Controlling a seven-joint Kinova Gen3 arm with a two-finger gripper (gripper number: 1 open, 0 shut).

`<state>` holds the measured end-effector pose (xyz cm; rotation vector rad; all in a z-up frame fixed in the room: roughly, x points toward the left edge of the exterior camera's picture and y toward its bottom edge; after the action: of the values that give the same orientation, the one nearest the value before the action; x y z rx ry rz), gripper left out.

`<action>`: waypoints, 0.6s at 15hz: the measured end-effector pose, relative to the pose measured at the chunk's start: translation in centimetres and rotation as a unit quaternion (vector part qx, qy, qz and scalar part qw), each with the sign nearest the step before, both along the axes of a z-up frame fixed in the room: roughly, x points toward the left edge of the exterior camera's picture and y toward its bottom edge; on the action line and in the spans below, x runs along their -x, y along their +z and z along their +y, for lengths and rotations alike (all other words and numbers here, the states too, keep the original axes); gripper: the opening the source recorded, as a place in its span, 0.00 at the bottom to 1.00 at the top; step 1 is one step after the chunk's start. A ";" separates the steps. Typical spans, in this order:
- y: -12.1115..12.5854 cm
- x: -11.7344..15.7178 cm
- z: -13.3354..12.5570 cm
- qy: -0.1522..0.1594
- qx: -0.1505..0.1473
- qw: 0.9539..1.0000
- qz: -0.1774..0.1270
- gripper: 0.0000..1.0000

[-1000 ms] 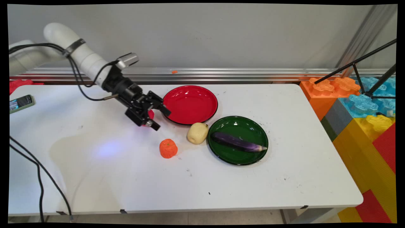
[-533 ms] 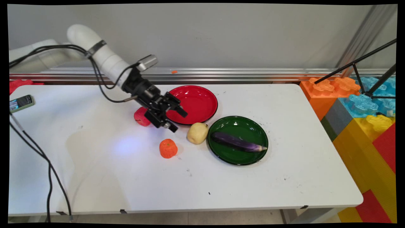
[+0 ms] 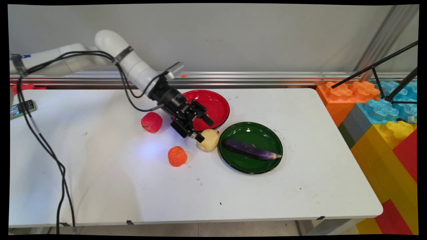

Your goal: Pick up the eggplant from the green plate

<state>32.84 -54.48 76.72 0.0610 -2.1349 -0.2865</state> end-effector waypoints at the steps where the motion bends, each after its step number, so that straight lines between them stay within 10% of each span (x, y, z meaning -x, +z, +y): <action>1: -0.3 0.6 -0.3 -0.003 0.002 1.000 0.000 1.00; 9: -2.7 4.6 -2.7 -0.021 0.023 1.000 -0.003 1.00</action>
<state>28.26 -57.17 74.04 -0.0089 -2.1487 -0.2612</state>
